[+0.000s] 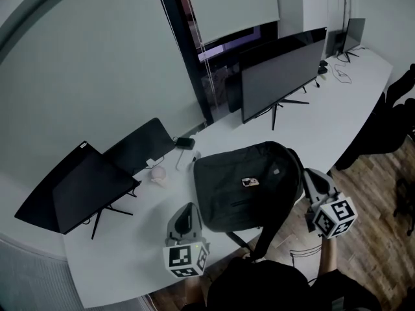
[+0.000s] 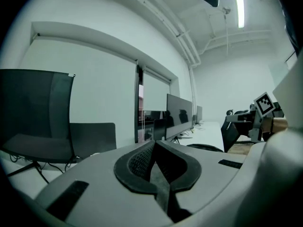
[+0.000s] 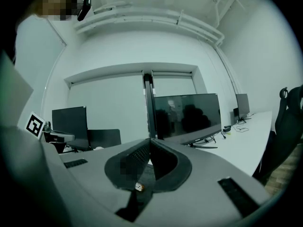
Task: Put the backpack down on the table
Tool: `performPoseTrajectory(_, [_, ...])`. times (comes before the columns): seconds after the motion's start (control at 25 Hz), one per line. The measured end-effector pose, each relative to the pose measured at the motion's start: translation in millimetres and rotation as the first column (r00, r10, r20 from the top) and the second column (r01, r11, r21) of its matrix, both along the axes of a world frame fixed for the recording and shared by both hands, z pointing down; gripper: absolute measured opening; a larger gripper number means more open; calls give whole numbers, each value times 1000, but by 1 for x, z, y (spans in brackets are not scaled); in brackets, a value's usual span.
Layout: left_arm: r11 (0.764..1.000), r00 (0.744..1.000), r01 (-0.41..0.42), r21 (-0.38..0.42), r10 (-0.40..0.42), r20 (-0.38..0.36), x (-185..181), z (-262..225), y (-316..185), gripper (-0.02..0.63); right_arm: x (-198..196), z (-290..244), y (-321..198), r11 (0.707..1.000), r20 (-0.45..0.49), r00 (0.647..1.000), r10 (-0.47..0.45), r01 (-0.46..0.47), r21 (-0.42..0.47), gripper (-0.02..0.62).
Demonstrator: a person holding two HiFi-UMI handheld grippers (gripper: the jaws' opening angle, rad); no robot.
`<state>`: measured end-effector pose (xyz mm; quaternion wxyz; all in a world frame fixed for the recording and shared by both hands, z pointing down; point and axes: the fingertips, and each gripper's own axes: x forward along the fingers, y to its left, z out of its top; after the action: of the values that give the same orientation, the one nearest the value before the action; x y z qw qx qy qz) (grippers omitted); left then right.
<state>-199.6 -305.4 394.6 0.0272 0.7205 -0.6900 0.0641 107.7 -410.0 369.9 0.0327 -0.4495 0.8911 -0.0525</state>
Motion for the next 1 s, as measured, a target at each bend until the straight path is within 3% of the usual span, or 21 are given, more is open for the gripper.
performPoseTrajectory(0.68, [999,999,29,27,-29,14,-6,-5,13,15,11,-6,18,1000,46,999,9,-10,24,14])
performPoseTrajectory(1.0, [998,999,53,27,-53,7,-15,-3,15,15,12,-1,16,999,-8,1000,22,-22,31,14])
